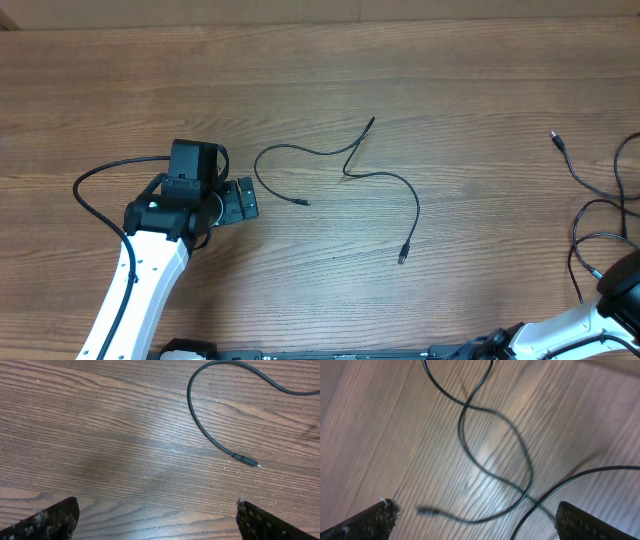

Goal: Untangle cables
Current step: 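Lay the cable at the right edge and open the right gripper, then move the right gripper back to the remaining cable at center, then grasp the last black cable and pull it up and rightward, then drop the cable at the right edge and release the right gripper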

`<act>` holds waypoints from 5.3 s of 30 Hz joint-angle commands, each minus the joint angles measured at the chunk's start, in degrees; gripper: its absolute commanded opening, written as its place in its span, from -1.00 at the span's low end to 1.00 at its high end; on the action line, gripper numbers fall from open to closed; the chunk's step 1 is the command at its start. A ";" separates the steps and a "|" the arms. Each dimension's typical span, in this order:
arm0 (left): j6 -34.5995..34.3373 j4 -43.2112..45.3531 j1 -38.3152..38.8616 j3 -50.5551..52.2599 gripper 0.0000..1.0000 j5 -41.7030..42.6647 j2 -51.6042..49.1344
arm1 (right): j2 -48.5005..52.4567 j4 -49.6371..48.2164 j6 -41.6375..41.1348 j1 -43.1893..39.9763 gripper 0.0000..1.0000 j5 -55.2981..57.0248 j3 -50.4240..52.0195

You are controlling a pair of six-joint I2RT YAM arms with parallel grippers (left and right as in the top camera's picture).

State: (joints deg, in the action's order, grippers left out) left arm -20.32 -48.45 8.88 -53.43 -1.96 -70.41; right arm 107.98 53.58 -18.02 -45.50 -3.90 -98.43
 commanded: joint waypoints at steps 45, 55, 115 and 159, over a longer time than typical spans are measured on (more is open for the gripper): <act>1.49 0.07 -0.24 -1.05 0.99 0.28 -0.09 | 0.13 4.90 -21.64 68.85 1.00 3.52 0.68; 1.49 0.07 -0.24 -1.05 1.00 0.28 -0.09 | 7.76 4.61 -22.93 70.20 0.93 1.97 0.68; 1.49 0.07 -0.24 -1.05 1.00 0.28 -0.09 | 13.49 11.19 -11.45 25.59 -0.92 16.33 -52.26; 1.49 0.26 -0.24 -1.05 1.00 0.28 -0.09 | 16.44 7.69 -5.44 13.07 1.00 5.77 -22.23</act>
State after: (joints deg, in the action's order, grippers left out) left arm -20.34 -48.25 8.88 -53.43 -1.96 -70.41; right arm 125.01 58.92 -24.62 -32.53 6.04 -120.36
